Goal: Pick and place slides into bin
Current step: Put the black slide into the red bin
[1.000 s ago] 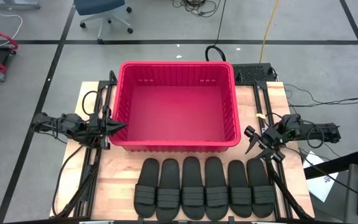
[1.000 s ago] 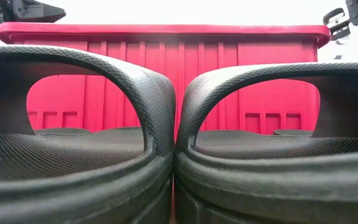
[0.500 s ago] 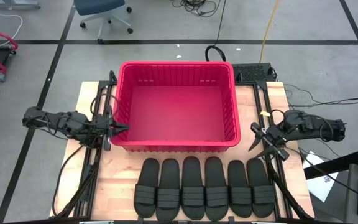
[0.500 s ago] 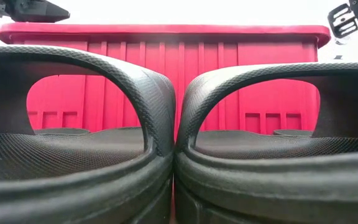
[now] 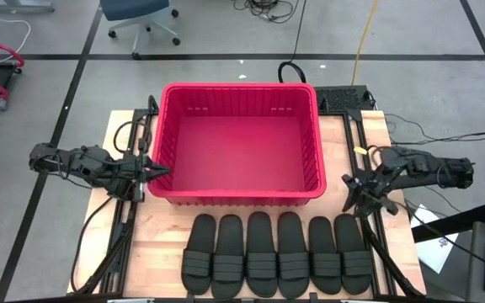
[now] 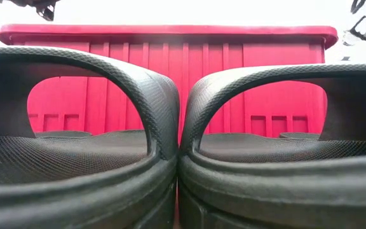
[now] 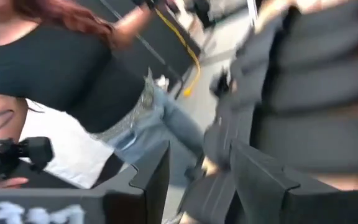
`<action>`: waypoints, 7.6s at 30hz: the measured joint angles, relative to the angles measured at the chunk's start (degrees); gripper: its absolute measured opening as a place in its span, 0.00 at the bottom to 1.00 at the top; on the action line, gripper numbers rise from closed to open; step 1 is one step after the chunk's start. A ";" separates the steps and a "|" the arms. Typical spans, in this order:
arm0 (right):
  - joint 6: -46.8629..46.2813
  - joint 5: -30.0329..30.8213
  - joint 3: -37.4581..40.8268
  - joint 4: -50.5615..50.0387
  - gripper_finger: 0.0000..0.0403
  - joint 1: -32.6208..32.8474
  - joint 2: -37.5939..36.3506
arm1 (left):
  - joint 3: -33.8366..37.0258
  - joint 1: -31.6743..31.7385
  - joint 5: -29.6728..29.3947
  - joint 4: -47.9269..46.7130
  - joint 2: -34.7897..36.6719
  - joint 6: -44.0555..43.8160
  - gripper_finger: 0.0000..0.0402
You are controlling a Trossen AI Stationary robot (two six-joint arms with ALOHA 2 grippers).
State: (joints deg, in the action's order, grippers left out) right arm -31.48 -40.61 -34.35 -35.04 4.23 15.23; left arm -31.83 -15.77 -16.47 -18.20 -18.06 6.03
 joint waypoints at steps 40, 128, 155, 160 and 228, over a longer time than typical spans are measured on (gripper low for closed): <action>-37.86 -9.02 15.07 13.91 0.38 1.80 7.87 | -0.62 0.00 -1.60 0.01 0.01 2.45 0.05; -29.74 -0.40 24.06 27.13 0.28 10.02 11.18 | -0.60 0.00 -1.60 -0.01 0.01 2.10 0.05; -27.79 9.33 24.79 45.15 0.28 23.89 31.96 | -0.58 0.00 -1.60 -0.03 0.00 1.15 0.05; -27.98 12.01 24.79 47.07 0.28 26.32 35.23 | -0.58 -0.02 -1.60 -0.01 0.01 1.17 0.05; -35.15 18.57 24.48 47.96 0.27 30.01 34.18 | -0.58 -0.02 -1.44 -0.02 0.01 1.59 0.05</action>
State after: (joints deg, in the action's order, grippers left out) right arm -66.62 -22.05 -9.87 12.92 34.24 49.41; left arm -32.40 -15.79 -17.91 -18.22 -18.06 7.62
